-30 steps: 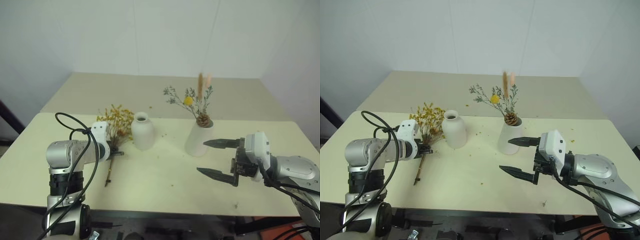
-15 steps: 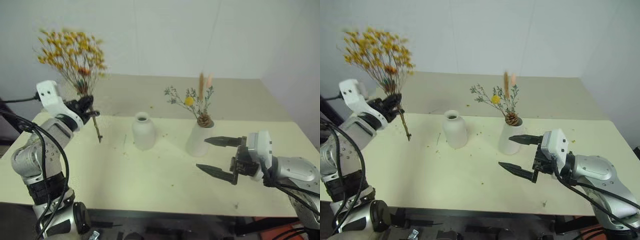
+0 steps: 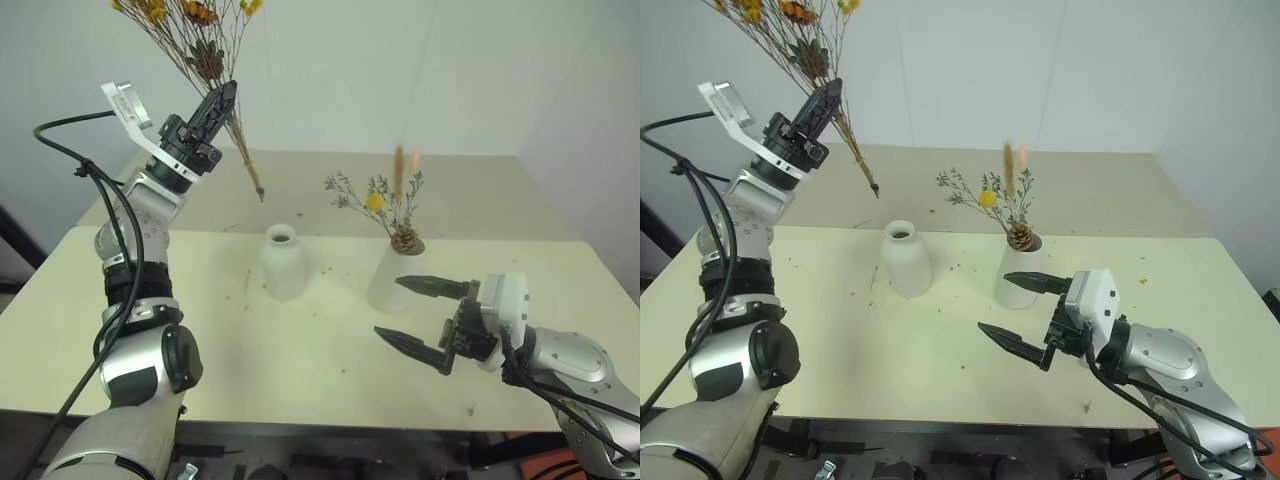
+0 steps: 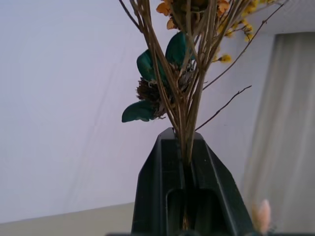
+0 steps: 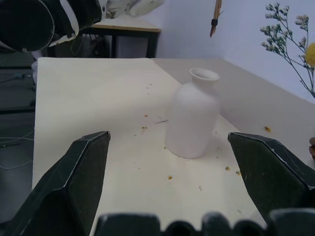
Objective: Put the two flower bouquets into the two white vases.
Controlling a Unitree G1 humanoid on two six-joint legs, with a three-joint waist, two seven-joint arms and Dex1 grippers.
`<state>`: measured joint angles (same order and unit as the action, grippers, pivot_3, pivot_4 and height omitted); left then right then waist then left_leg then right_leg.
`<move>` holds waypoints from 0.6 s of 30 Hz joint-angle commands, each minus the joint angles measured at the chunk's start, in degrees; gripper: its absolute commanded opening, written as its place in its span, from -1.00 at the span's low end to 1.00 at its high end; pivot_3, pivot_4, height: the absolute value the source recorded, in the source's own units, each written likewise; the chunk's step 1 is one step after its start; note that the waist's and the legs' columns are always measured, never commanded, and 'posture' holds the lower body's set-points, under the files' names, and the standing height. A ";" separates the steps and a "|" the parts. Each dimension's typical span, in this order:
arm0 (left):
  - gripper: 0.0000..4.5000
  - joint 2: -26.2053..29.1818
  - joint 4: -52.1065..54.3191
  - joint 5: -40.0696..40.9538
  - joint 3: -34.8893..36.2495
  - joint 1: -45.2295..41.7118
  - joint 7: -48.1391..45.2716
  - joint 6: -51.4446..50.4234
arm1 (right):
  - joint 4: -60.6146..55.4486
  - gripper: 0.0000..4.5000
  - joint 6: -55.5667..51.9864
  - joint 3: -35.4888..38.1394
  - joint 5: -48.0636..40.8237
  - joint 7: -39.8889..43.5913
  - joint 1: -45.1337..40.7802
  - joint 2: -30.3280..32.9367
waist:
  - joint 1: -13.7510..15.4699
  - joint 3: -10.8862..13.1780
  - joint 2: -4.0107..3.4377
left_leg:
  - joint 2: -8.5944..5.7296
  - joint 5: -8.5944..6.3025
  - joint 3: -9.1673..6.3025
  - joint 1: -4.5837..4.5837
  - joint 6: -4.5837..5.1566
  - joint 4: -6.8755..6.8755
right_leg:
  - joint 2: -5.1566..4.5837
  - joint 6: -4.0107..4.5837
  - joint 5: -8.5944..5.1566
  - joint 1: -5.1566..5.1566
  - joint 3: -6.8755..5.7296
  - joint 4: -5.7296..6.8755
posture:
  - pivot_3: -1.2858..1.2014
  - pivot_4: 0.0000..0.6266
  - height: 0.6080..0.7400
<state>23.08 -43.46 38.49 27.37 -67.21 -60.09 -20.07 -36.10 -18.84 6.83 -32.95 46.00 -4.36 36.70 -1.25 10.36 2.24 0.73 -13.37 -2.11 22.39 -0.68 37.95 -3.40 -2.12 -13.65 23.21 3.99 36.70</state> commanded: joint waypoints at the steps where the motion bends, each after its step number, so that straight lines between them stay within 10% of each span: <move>1: -0.97 0.30 -7.05 -0.88 -0.77 -3.66 -5.36 4.40 | -3.92 1.00 1.78 1.31 0.78 -2.23 1.51 -0.69 | -0.10 0.00 0.01 | 0.00 0.00 0.00 0.00 0.00 0.00 | 0.00 0.00 0.00 0.01 0.01 0.00 | 0.03 -0.52 1.00; 18: -0.97 -3.38 -15.08 -9.84 -7.37 -1.20 -11.71 14.36 | -5.23 1.00 4.43 1.68 4.06 -4.58 6.79 -1.35 | 0.11 0.01 0.01 | -0.01 0.00 -0.01 0.05 0.00 0.00 | -0.01 -0.02 -0.01 0.03 0.01 0.01 | 0.03 -0.52 1.00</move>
<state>19.96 -60.37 30.10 21.21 -69.16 -70.99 -7.66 -40.27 -16.47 7.44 -29.23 41.34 2.71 35.28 -1.14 10.37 2.25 0.72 -13.36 -2.11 22.41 -0.68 37.95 -3.40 -2.14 -13.67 23.23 4.01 36.73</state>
